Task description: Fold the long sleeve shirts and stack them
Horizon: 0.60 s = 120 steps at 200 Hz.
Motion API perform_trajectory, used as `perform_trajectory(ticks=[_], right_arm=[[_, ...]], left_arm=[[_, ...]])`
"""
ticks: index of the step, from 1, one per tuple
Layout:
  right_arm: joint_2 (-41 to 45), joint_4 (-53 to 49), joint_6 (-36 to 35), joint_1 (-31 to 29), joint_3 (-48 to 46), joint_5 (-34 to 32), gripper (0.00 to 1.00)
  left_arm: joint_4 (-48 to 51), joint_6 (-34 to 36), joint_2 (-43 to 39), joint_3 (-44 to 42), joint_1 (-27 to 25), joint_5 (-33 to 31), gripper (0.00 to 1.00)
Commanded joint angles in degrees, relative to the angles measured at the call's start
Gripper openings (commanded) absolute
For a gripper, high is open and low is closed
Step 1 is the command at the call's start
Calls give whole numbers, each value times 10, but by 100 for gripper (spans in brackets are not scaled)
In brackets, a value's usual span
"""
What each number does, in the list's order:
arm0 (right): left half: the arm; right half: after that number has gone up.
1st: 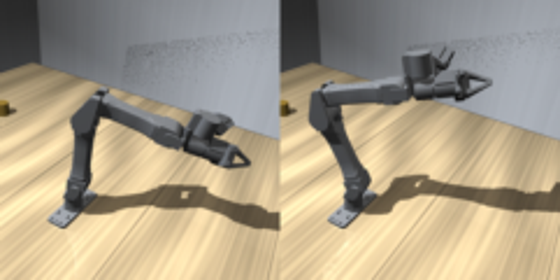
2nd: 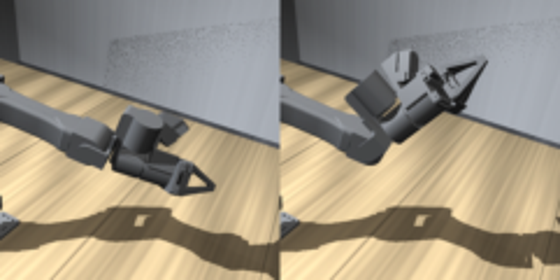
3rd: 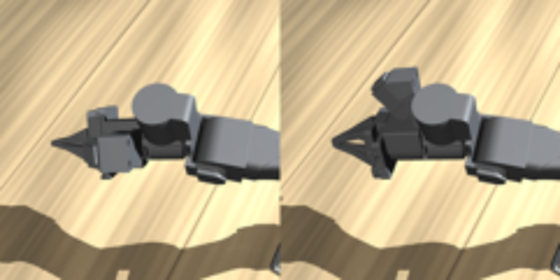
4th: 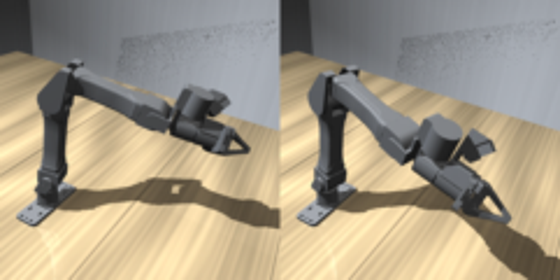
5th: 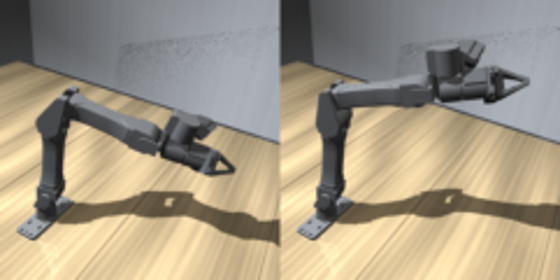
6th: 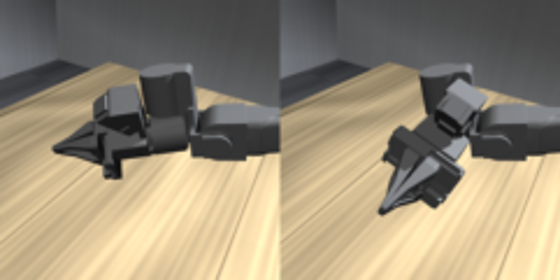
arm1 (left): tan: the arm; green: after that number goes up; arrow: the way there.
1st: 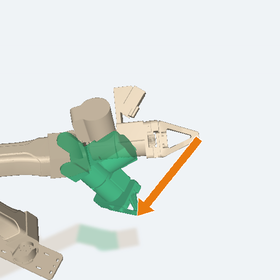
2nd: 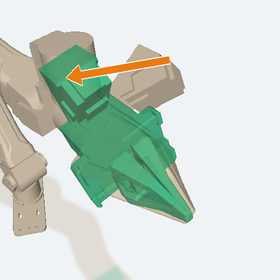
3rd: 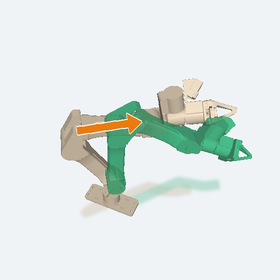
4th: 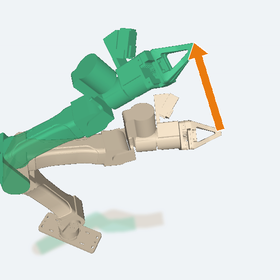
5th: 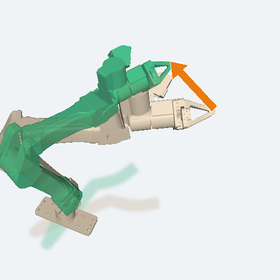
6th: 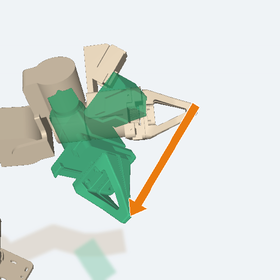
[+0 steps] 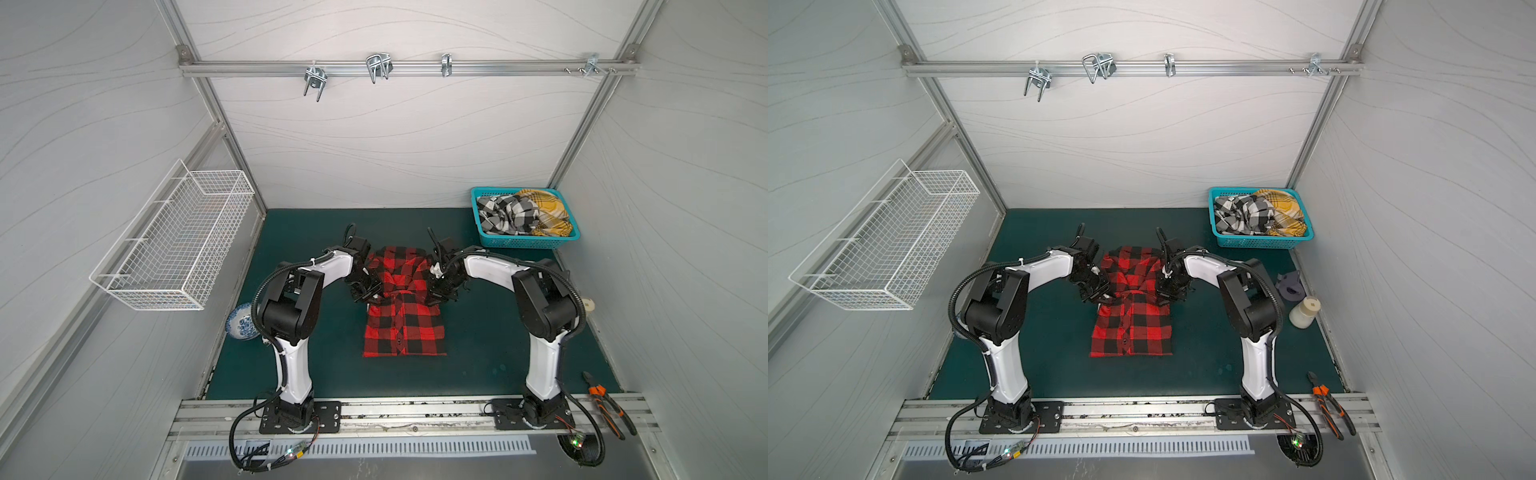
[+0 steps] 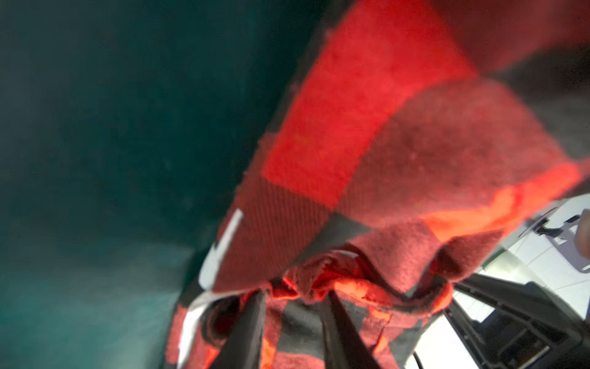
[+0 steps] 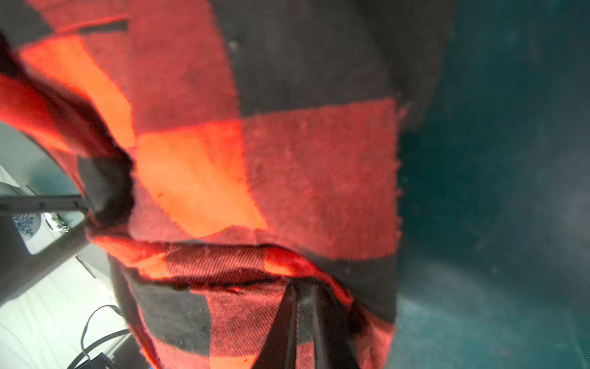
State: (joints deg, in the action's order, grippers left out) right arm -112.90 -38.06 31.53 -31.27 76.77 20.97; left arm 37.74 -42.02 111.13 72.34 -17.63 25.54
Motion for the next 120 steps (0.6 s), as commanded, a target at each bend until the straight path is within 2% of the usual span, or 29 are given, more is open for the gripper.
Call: perform_trajectory(ticks=[1, 27, 58, 96, 120], right_arm=[[63, -77, -19, -3, 20, -28, 21], [161, -129, -17, -25, -11, -50, 32], [251, -113, 27, -54, -104, -41, 33], [258, -21, 81, -79, -195, 16, 31], [218, 39, 90, -79, -233, 32, 29]], left_arm=[[33, 7, -62, 16, -8, -18, 39], [79, -1, -158, 0, -58, -37, 41], [26, -61, -215, -67, -122, 5, 37], [-29, -88, -146, -60, -143, 41, 34], [-15, -70, -92, -31, -142, 22, 32]])
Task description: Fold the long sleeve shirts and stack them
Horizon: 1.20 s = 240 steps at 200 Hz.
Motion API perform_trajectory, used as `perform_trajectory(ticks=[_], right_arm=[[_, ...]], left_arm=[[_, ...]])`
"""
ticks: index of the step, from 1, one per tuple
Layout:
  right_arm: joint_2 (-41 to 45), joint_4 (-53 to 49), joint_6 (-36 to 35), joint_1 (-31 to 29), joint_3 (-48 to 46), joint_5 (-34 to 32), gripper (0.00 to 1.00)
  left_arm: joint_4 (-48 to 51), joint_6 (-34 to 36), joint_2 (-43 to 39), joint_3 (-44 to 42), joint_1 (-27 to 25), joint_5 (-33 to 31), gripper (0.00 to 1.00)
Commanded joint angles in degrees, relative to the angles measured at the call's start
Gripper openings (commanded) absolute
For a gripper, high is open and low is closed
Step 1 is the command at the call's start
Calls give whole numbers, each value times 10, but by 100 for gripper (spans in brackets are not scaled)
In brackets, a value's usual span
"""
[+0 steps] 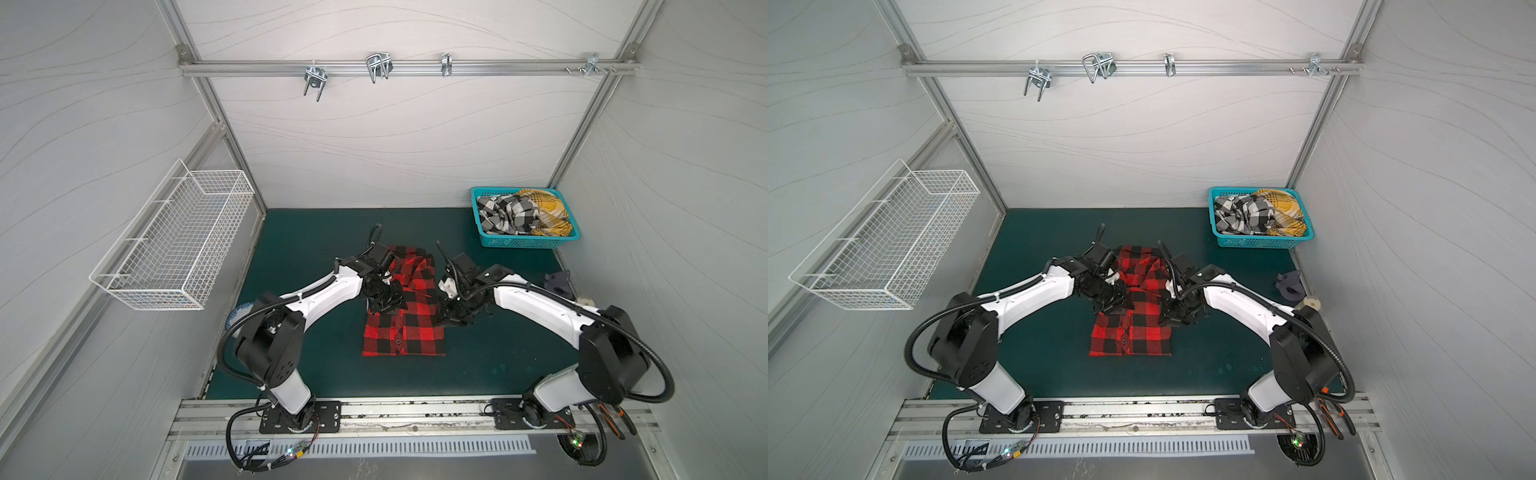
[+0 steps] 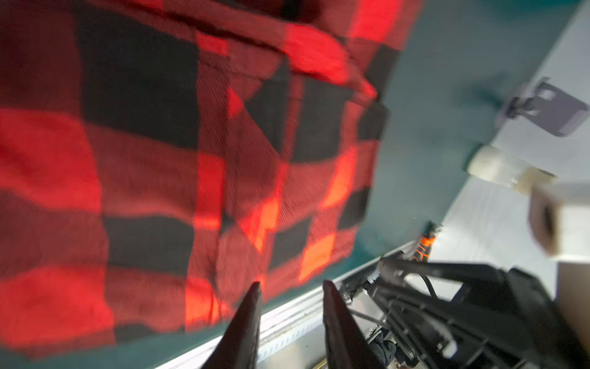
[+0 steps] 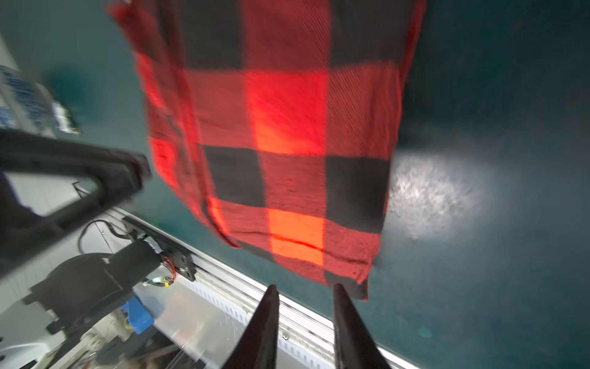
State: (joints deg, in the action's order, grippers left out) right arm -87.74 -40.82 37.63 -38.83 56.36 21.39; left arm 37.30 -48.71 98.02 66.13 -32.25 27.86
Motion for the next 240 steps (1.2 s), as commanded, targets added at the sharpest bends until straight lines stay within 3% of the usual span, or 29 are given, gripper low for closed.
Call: perform_trajectory(ticks=[1, 31, 63, 78, 106, 125, 182, 206, 240], right_arm=[[-37, 68, 29, -4, -30, 28, 29], [-100, 84, 28, -4, -51, 26, 26], [-82, 50, 24, -4, -33, 9, 29], [-54, 13, 16, -4, -15, -5, 36], [18, -55, 10, -3, 4, -31, 60], [59, -82, 15, -4, -3, -33, 65], [117, -41, 75, -4, -88, 11, 66], [96, -2, 90, -1, -111, 27, 66], [54, 41, 99, 0, -123, 40, 64]], left_arm=[[-10, -3, 41, 32, 4, -2, 32], [-12, 9, 92, 20, 4, -23, 29], [-21, 12, 116, -11, 5, -25, 29], [-7, 19, 94, 2, 4, -21, 36], [71, 42, -9, 61, 11, -55, 54], [115, 62, -84, 66, 26, -79, 63], [172, 120, -285, -149, 154, -37, 75], [147, 128, -295, -230, 217, 35, 68], [92, 107, -256, -246, 218, 77, 68]])
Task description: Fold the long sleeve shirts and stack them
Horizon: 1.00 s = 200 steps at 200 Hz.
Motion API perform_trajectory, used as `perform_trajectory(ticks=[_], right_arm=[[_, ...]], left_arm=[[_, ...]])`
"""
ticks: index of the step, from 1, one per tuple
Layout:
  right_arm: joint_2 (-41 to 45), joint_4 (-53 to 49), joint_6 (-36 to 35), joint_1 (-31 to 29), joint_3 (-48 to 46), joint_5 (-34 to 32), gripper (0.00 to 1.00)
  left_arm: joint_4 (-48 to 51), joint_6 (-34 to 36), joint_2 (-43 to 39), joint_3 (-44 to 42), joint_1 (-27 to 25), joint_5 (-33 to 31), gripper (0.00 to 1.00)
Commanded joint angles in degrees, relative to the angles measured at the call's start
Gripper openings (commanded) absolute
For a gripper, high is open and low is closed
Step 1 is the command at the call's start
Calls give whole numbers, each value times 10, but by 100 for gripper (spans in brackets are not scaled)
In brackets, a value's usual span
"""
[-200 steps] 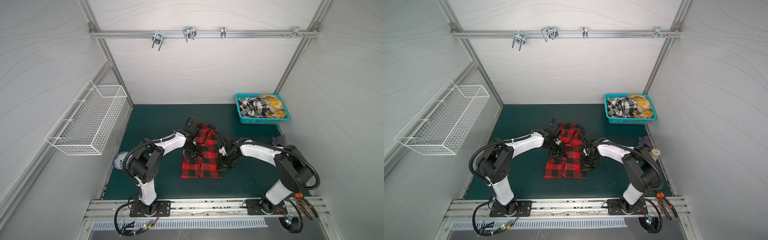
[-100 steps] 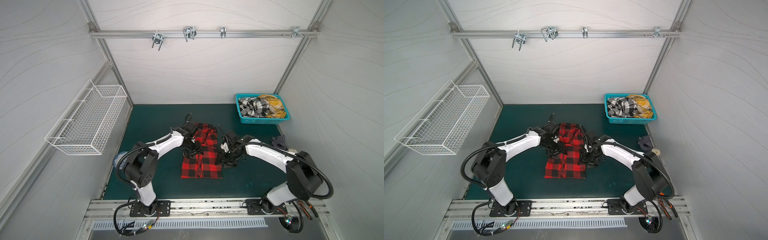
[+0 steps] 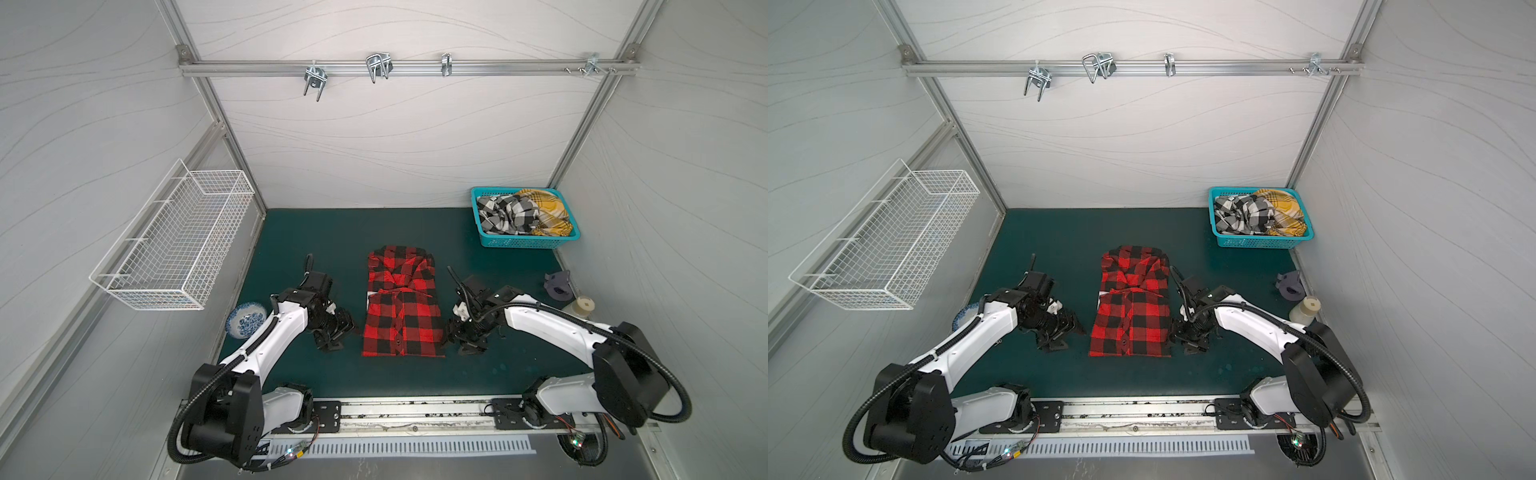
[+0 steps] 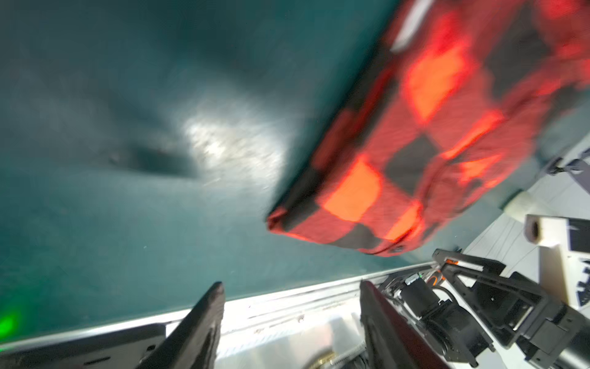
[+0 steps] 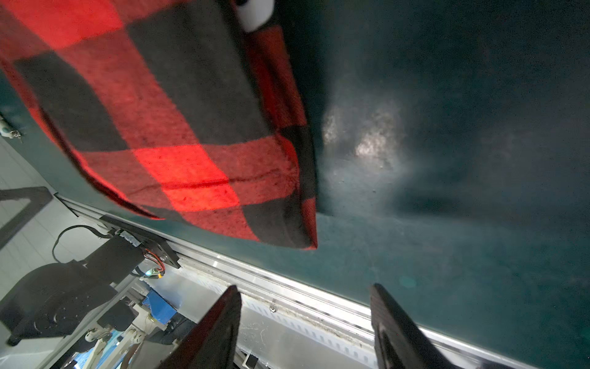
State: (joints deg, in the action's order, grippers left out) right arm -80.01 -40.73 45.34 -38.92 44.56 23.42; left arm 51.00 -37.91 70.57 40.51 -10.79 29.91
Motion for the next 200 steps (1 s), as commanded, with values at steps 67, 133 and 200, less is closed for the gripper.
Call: perform_trajectory(ticks=[67, 133, 200], right_arm=[[-82, 97, 39, 4, -13, 22, 49], [-95, 108, 44, 3, -17, 26, 38], [-102, 105, 54, -9, -16, 25, 40]], left_arm=[[-109, -24, 83, -26, -26, 57, 65], [-115, -34, 130, -34, -56, 3, 60], [-120, -42, 154, -27, -73, -21, 60]])
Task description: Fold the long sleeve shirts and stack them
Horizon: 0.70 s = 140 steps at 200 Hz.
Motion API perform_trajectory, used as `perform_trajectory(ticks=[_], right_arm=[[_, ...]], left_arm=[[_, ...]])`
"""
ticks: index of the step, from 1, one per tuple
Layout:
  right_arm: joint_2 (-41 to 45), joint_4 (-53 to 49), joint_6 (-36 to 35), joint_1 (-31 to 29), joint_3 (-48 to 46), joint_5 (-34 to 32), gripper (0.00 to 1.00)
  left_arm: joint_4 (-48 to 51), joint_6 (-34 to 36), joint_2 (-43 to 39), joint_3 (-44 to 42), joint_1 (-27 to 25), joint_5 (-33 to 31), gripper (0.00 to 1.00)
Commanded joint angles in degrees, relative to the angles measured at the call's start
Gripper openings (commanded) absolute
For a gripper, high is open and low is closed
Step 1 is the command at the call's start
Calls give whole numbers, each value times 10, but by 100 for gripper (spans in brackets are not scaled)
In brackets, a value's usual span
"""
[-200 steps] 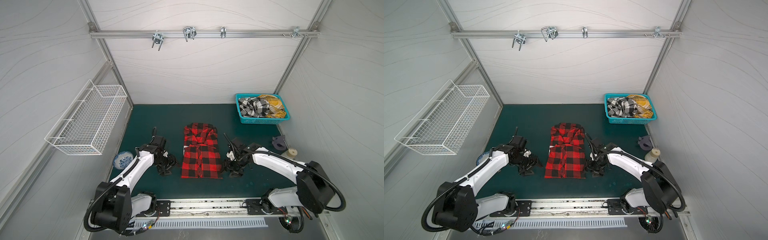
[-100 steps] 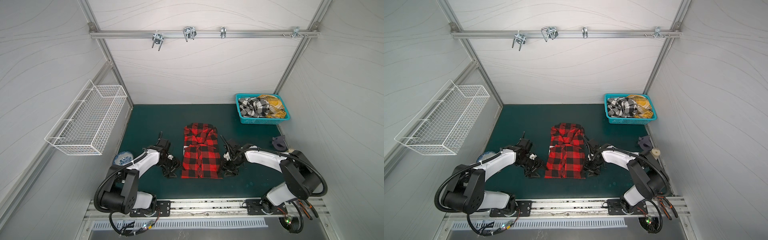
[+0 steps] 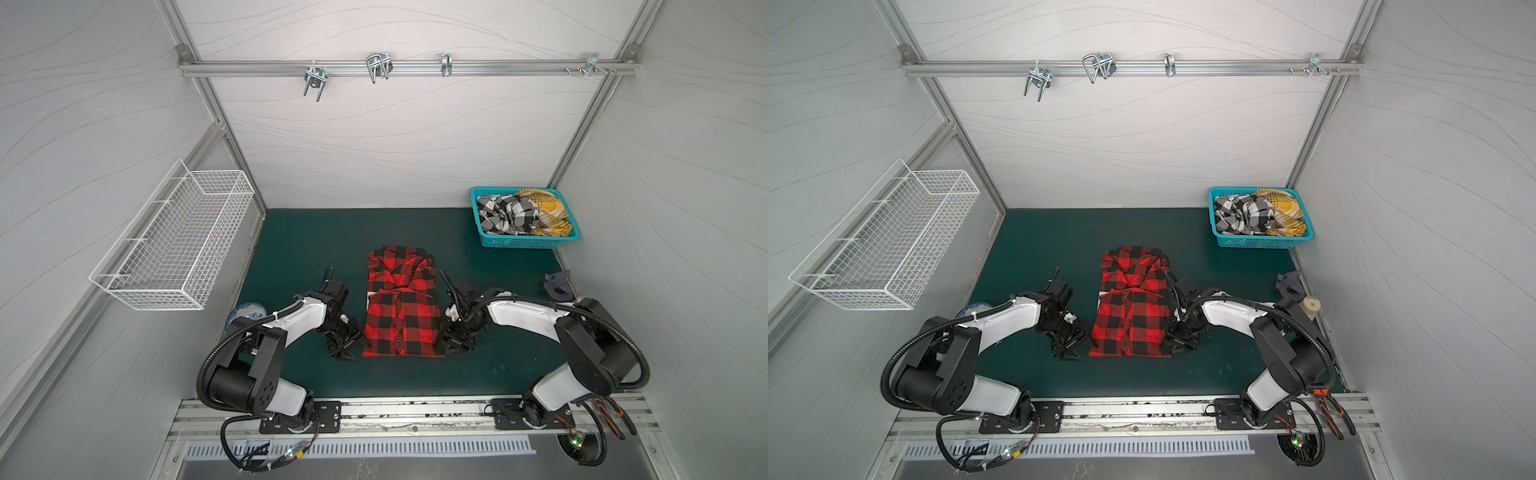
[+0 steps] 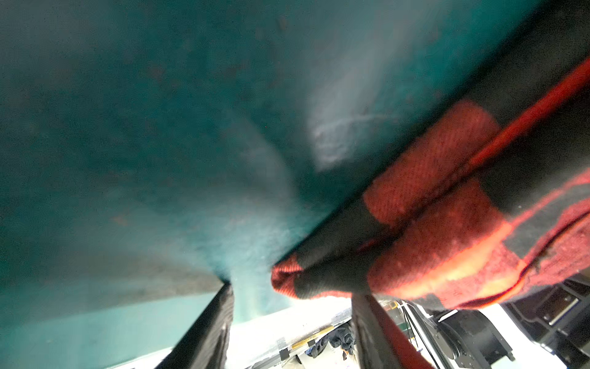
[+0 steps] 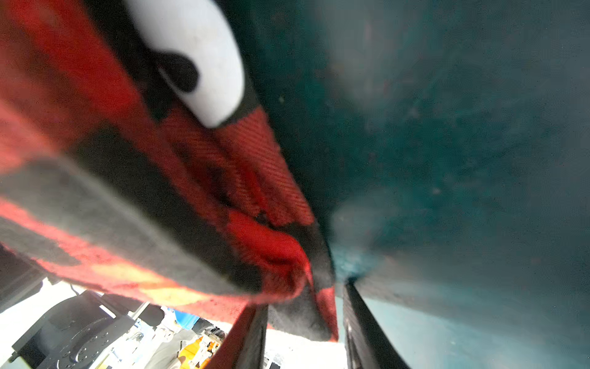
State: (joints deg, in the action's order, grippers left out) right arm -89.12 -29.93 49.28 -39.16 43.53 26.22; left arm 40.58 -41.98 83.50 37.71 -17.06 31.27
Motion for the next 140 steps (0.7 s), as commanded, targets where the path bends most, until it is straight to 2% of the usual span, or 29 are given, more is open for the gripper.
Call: perform_trajectory(ticks=[1, 33, 80, 109, 140], right_arm=[[-11, -4, 15, -6, -5, -3, 40], [-18, -3, 13, -6, -4, -7, 38], [-9, -11, 10, 2, -4, -10, 35], [-7, -12, 8, 7, -3, -13, 34], [-9, -6, 9, 6, -5, -16, 33]], left_arm=[[-17, -2, 25, 1, -10, -35, 60], [-58, -2, 29, 5, -11, -19, 62], [-62, -12, -11, 7, -18, -74, 64], [-58, -26, 2, 12, -47, -115, 57], [-61, -36, 25, 21, -76, -145, 42]])
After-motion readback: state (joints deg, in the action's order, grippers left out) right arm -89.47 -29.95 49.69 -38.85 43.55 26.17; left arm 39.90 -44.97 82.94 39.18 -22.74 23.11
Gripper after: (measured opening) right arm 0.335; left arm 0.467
